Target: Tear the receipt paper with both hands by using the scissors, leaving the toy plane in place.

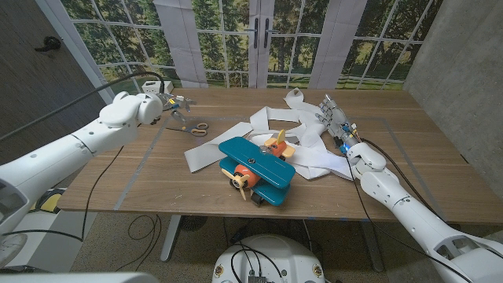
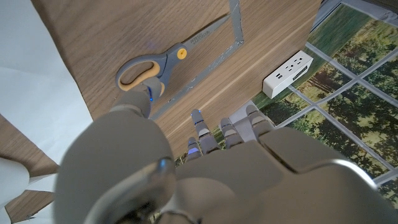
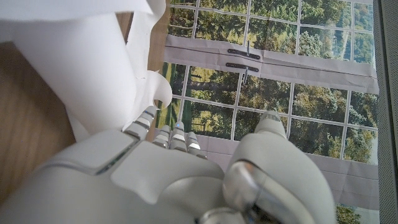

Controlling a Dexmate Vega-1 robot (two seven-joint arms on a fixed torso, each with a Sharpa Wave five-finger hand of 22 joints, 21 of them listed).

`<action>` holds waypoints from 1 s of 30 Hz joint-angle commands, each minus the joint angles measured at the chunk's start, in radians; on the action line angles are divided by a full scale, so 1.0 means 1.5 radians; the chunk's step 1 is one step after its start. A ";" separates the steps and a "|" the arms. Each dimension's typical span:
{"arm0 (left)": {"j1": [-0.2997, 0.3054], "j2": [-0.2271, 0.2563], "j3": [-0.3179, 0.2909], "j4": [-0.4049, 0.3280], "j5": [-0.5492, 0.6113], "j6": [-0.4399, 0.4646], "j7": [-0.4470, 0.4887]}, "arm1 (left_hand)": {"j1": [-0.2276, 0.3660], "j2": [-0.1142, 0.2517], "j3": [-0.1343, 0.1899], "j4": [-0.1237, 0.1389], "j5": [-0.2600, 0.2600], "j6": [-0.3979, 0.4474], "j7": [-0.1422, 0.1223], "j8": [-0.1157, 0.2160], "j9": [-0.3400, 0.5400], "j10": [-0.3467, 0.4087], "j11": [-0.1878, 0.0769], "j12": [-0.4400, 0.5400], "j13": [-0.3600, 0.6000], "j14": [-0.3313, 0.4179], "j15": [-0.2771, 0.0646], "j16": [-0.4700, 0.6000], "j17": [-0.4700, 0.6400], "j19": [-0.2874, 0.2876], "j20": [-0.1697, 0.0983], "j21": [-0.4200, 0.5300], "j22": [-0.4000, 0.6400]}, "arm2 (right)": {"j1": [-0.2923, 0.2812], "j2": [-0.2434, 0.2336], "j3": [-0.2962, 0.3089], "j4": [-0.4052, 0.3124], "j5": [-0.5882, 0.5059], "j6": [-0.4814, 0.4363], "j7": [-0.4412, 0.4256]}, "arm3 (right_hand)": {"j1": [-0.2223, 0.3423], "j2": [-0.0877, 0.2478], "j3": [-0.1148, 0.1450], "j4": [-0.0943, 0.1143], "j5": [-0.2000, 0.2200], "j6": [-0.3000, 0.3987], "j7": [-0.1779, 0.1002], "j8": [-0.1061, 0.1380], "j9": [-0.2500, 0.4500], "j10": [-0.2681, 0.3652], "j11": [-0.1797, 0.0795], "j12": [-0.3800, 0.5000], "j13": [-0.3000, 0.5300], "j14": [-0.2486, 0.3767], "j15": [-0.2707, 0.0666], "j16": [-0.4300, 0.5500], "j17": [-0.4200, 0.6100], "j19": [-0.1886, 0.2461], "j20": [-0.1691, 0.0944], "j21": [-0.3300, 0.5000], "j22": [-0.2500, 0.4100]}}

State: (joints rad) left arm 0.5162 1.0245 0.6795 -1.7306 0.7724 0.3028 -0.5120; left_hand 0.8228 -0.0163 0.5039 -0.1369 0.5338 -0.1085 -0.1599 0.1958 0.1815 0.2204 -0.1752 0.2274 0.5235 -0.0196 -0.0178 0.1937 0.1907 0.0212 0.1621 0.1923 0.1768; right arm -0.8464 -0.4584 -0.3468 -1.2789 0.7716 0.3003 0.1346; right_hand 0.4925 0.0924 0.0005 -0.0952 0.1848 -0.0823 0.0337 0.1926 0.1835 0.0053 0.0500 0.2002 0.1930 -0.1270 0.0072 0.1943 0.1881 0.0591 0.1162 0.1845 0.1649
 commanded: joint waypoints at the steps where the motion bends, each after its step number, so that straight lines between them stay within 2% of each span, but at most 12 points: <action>1: 0.000 -0.007 0.003 0.007 0.018 -0.006 -0.006 | 0.007 0.006 0.002 -0.006 -0.006 -0.004 -0.003 0.001 0.002 -0.002 -0.001 0.001 0.000 -0.002 -0.003 0.003 -0.001 -0.001 -0.002 0.004 0.001 | -0.003 0.002 0.002 -0.004 0.004 -0.004 -0.004 | -0.001 0.005 0.003 -0.002 -0.002 -0.001 -0.006 0.001 0.002 0.003 0.000 0.002 0.001 -0.001 0.001 0.004 0.003 -0.002 0.006 0.001 0.002; 8: -0.010 -0.019 0.006 0.034 0.006 -0.018 -0.011 | 0.019 0.017 0.005 -0.012 -0.015 -0.010 0.001 -0.001 0.002 -0.022 0.015 -0.006 -0.003 -0.006 0.002 0.002 -0.001 -0.001 -0.002 0.004 0.001 | -0.005 0.003 0.000 -0.005 0.003 -0.003 -0.006 | -0.002 0.005 0.003 -0.002 -0.003 -0.001 -0.006 0.001 0.002 0.002 -0.001 0.002 0.002 -0.001 0.001 0.004 0.003 -0.002 0.005 0.001 0.003; 16: -0.019 -0.025 0.011 0.052 -0.001 -0.025 -0.009 | 0.045 0.043 0.022 -0.020 -0.009 -0.015 0.003 -0.002 0.002 -0.023 0.012 -0.006 -0.008 -0.008 0.003 0.001 -0.001 -0.001 -0.001 0.004 0.002 | -0.007 0.005 0.000 -0.007 0.002 -0.002 -0.009 | -0.002 0.005 0.004 -0.003 -0.003 -0.001 -0.006 0.001 0.002 0.003 -0.002 0.001 0.002 -0.001 0.002 0.004 0.003 -0.003 0.005 0.001 0.003; 24: -0.021 -0.026 0.016 0.055 -0.001 -0.026 -0.009 | 0.060 0.052 0.032 -0.025 0.000 -0.017 0.003 -0.002 0.002 -0.020 0.010 -0.004 -0.010 -0.009 0.003 0.001 -0.001 -0.001 -0.001 0.004 0.002 | -0.007 0.010 0.002 -0.002 0.009 0.003 0.000 | 0.000 0.007 0.006 -0.005 -0.002 -0.001 -0.007 0.001 0.002 0.003 -0.001 0.002 0.002 -0.002 0.004 0.004 0.003 -0.003 0.006 0.001 0.003; 25: -0.021 -0.026 0.017 0.055 0.000 -0.024 -0.009 | 0.061 0.052 0.033 -0.025 0.001 -0.017 0.003 -0.002 0.002 -0.019 0.010 -0.004 -0.010 -0.009 0.003 0.001 -0.001 -0.001 -0.001 0.004 0.002 | -0.005 0.010 0.001 0.002 0.007 0.007 0.004 | 0.010 0.019 0.015 -0.008 0.004 -0.002 -0.008 0.001 0.002 0.003 -0.003 0.002 0.002 -0.002 0.002 0.004 0.003 -0.004 0.004 0.001 0.003; 26: -0.022 -0.026 0.017 0.055 0.001 -0.023 -0.010 | 0.062 0.052 0.033 -0.025 0.001 -0.018 0.003 -0.002 0.002 -0.020 0.010 -0.004 -0.010 -0.009 0.003 0.001 -0.001 -0.002 0.000 0.004 0.002 | -0.003 0.011 0.000 0.007 0.005 0.014 0.010 | 0.037 0.039 0.037 -0.021 0.020 -0.002 -0.011 0.002 0.002 0.003 -0.005 0.001 0.002 -0.003 0.001 0.004 0.003 -0.004 0.002 0.001 0.002; 28: -0.022 -0.026 0.018 0.054 0.002 -0.020 -0.012 | 0.063 0.052 0.034 -0.026 0.002 -0.018 0.003 -0.002 0.002 -0.019 0.009 -0.004 -0.010 -0.009 0.003 0.001 -0.001 -0.002 0.000 0.004 0.002 | -0.002 0.014 0.001 0.010 0.011 0.015 0.016 | 0.064 0.052 0.059 -0.033 0.043 0.000 -0.010 0.003 0.002 0.003 -0.006 0.001 0.002 -0.004 0.003 0.003 0.003 -0.006 0.006 0.001 0.002; 30: -0.022 -0.025 0.018 0.054 0.002 -0.019 -0.012 | 0.065 0.051 0.035 -0.026 0.004 -0.019 0.004 -0.003 0.002 -0.019 0.010 -0.004 -0.010 -0.009 0.004 0.001 -0.001 -0.001 0.000 0.004 0.002 | -0.001 0.013 -0.001 0.011 0.006 0.016 0.015 | 0.084 0.058 0.077 -0.040 0.065 0.000 -0.012 0.003 0.002 0.003 -0.007 0.001 0.002 -0.005 0.001 0.003 0.003 -0.008 0.003 0.000 0.002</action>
State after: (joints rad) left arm 0.4884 0.9895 0.6991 -1.6570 0.7734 0.2688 -0.5257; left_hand 0.9090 0.0606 0.5515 -0.1754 0.5339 -0.1292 -0.1533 0.1918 0.1816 0.1881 -0.1535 0.2182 0.5050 -0.0250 -0.0124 0.1937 0.1860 0.0211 0.1622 0.1923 0.1770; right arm -0.8559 -0.4462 -0.3458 -1.2825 0.7801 0.3015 0.1323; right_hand 0.5740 0.1723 0.0847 -0.1392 0.2445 -0.0804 0.0246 0.1926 0.1835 0.0108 0.0445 0.2002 0.1929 -0.1271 0.0071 0.1943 0.1881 0.0551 0.1201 0.1846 0.1650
